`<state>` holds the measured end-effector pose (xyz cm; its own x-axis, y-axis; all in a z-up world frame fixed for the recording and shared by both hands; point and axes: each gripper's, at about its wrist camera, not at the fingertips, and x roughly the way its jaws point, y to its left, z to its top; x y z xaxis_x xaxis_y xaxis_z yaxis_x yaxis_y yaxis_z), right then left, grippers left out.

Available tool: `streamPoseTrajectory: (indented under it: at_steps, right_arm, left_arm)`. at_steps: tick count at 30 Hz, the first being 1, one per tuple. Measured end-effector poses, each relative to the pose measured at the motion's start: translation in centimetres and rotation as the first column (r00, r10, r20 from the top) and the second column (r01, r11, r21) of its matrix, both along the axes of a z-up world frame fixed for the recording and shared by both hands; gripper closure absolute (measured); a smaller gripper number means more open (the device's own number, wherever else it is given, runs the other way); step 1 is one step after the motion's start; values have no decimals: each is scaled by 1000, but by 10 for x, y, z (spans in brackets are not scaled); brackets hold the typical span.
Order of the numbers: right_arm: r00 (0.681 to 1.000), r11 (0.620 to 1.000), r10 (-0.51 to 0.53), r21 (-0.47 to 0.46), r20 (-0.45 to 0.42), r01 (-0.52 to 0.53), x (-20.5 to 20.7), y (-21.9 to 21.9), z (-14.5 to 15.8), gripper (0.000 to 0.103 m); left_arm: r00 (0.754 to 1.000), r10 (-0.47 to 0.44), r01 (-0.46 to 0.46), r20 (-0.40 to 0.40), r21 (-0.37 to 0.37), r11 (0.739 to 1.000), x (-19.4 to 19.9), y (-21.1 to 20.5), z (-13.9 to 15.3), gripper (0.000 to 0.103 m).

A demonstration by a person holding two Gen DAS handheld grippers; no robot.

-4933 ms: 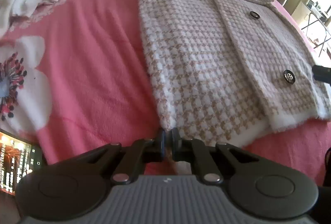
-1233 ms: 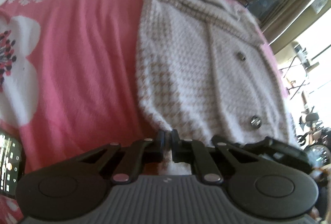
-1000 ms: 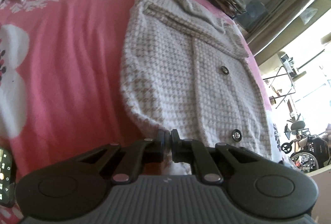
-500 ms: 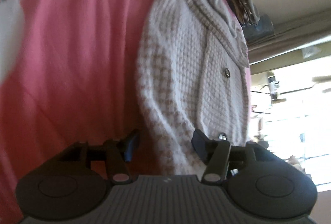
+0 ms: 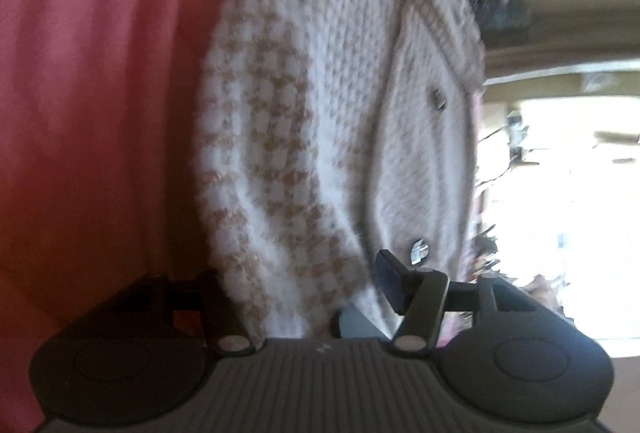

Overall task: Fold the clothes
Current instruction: 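Roll the right gripper and grasp the hem while the left gripper grasps the hem, then open the right gripper off the hem while the left gripper holds it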

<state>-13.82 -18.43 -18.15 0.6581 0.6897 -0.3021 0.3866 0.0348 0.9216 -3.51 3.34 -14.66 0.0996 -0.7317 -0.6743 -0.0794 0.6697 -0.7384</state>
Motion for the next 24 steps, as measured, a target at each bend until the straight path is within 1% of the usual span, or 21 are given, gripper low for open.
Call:
streamPoseTrajectory:
  at_steps: [2, 4, 6, 8, 9, 10, 11, 13, 14, 15, 16, 18, 19, 22, 23, 24]
  right_arm:
    - [996, 991, 89, -104, 18, -86, -1, -1, 15, 89]
    - [983, 962, 182, -210, 23, -173, -4, -3, 31, 89]
    - [962, 916, 274, -306, 6, -259, -8, -6, 45, 89]
    - [935, 862, 354, -388, -2, -327, -16, -16, 61, 88]
    - [920, 833, 392, -425, -1, -355, -20, -23, 70, 88]
    - [908, 809, 419, -462, 17, -364, -23, -35, 83, 88]
    - [906, 792, 421, -505, 43, -344, -26, -49, 98, 88]
    - [916, 759, 390, -595, 92, -264, -34, -84, 127, 78]
    - [923, 738, 369, -638, 111, -218, -36, -102, 141, 70]
    - [935, 713, 335, -680, 121, -167, -36, -121, 153, 62]
    - [945, 687, 302, -716, 125, -125, -37, -141, 163, 58]
    - [963, 641, 247, -763, 105, -81, -40, -186, 172, 55]
    - [970, 634, 231, -768, 79, -89, -39, -203, 170, 54]
    - [983, 636, 181, -758, -32, -142, -31, -244, 153, 54]
    - [984, 641, 165, -751, -63, -155, -29, -255, 145, 54]
    - [985, 655, 153, -738, -80, -162, -29, -264, 135, 54]
  left_arm:
    - [999, -34, 32, 39, 47, 998, -2, -8, 4, 44]
    - [995, -62, 56, 72, 89, 994, -5, -15, 9, 44]
    - [991, -91, 78, 95, 131, 988, -6, -22, 13, 44]
    - [986, -123, 102, 116, 175, 979, -7, -28, 16, 44]
    - [980, -151, 121, 132, 208, 971, -8, -33, 19, 44]
    - [973, -179, 140, 146, 240, 960, -10, -39, 21, 43]
    - [965, -207, 158, 159, 273, 949, -11, -44, 24, 43]
    - [952, -251, 183, 175, 330, 926, -14, -55, 27, 43]
    - [948, -266, 191, 176, 356, 915, -15, -59, 29, 43]
    - [947, -272, 193, 173, 374, 907, -16, -63, 29, 43]
    - [948, -270, 189, 168, 386, 903, -15, -65, 30, 43]
    - [950, -267, 184, 161, 404, 896, -14, -69, 30, 43]
    - [951, -266, 182, 158, 410, 894, -14, -71, 30, 43]
    - [947, -277, 186, 162, 427, 885, -15, -75, 31, 43]
    - [946, -281, 187, 163, 433, 882, -15, -77, 31, 43]
    - [944, -287, 191, 162, 441, 877, -15, -82, 30, 43]
